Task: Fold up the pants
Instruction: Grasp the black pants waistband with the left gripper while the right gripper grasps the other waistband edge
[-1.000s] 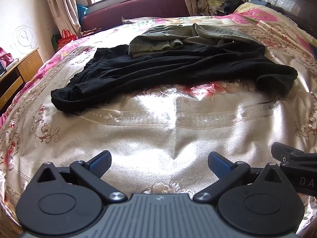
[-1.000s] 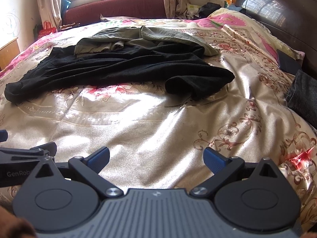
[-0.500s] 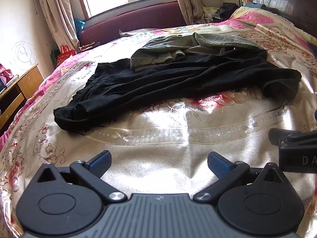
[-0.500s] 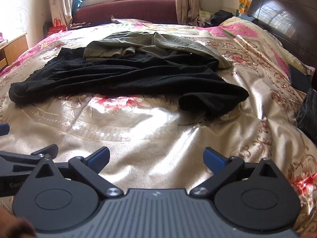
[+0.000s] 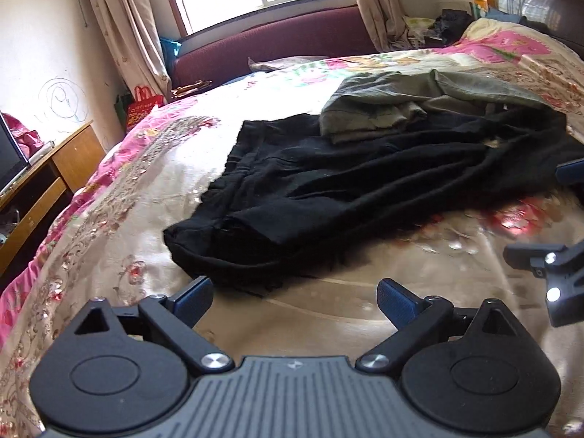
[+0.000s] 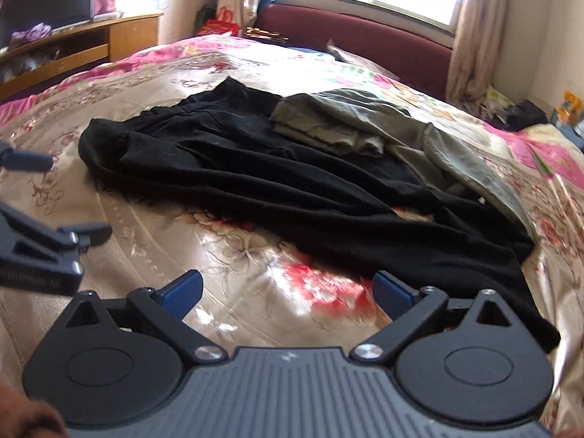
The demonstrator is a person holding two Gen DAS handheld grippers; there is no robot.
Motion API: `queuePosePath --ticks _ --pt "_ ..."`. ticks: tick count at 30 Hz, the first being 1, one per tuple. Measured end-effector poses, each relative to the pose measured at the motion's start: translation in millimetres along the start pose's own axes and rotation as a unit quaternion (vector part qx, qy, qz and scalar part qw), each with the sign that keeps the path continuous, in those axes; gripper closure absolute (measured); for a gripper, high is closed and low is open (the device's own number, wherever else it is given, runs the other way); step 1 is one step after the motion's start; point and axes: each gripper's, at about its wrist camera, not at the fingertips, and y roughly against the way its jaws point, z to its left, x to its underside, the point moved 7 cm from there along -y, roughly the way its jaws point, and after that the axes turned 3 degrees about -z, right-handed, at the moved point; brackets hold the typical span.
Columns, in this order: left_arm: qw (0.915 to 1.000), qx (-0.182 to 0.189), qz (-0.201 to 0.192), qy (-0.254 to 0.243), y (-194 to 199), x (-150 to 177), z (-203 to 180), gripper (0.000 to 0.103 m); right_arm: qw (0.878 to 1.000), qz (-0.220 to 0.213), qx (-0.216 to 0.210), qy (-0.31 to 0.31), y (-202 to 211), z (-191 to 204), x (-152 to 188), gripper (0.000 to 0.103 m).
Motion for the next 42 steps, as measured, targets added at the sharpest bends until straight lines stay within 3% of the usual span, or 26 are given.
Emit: queuePosePath --ticks 5,10,13,16,18,19,20,21,23,25,28,31,33,35,37,38,39,40,41,42 --pt "0.9999 -0.01 -0.008 0.005 -34 -10 50 0.0 0.996 -0.012 -0.035 0.083 -41 32 -23 0.007" --pt "0.9996 -0.013 -0.017 -0.02 -63 -15 72 0.0 0.989 -0.021 -0.046 0.142 -76 51 -38 0.007" --pt "0.9993 0.004 -0.028 -0.026 -69 -18 79 0.0 0.985 -0.021 -0.058 0.16 -92 56 -44 0.011" --pt "0.9988 0.014 -0.01 -0.047 -86 -13 80 0.0 0.985 -0.014 -0.087 0.147 -104 56 -50 0.018" --pt "0.9981 0.032 0.021 -0.049 -97 -6 80 0.014 0.985 -0.003 -0.108 0.133 -108 54 -53 0.024" --pt "0.997 0.049 0.038 -0.046 -102 -2 80 0.023 0.984 0.003 -0.121 0.127 -109 54 -54 0.031" --pt "0.9963 0.057 0.046 -0.044 -104 1 80 0.024 0.983 0.011 -0.139 0.122 -108 54 -55 0.041" --pt "0.9962 0.059 0.048 -0.043 -107 3 81 0.025 0.982 0.016 -0.149 0.119 -108 54 -55 0.046" --pt "0.9964 0.052 0.045 -0.048 -106 2 83 0.041 0.981 0.024 -0.153 0.118 -107 53 -54 0.058" --pt "0.9974 0.048 0.037 -0.041 -99 -3 87 0.047 0.981 0.028 -0.157 0.113 -105 53 -57 0.065" --pt "0.9982 0.049 0.016 -0.032 -92 -8 97 0.047 0.98 0.02 -0.154 0.124 -102 54 -58 0.066" --pt "0.9984 0.039 0.001 -0.041 -95 -13 104 0.035 0.978 0.02 -0.147 0.145 -105 59 -54 0.062" --pt "0.9978 0.056 0.001 -0.037 -99 -16 102 0.027 0.978 0.018 -0.143 0.151 -107 61 -54 0.06" --pt "0.9968 0.067 0.009 -0.041 -107 -16 97 0.018 0.98 0.018 -0.134 0.146 -112 60 -55 0.05" --pt "0.9962 0.063 0.023 -0.055 -118 -12 91 0.019 0.981 0.016 -0.134 0.142 -115 56 -55 0.045" --pt "0.9959 0.064 0.033 -0.056 -122 -10 91 0.029 0.98 0.016 -0.139 0.142 -116 54 -55 0.047" --pt "0.996 0.063 0.04 -0.05 -124 -8 90 0.036 0.979 0.02 -0.149 0.138 -117 52 -55 0.051" --pt "0.9965 0.056 0.044 -0.043 -123 -8 92 0.053 0.98 0.036 -0.147 0.127 -121 49 -55 0.076" --pt "0.9968 0.047 0.05 -0.041 -122 -8 94 0.058 0.983 0.046 -0.137 0.116 -124 47 -55 0.091" --pt "0.9966 0.05 0.053 -0.039 -120 -7 96 0.058 0.983 0.051 -0.138 0.108 -126 46 -56 0.091"
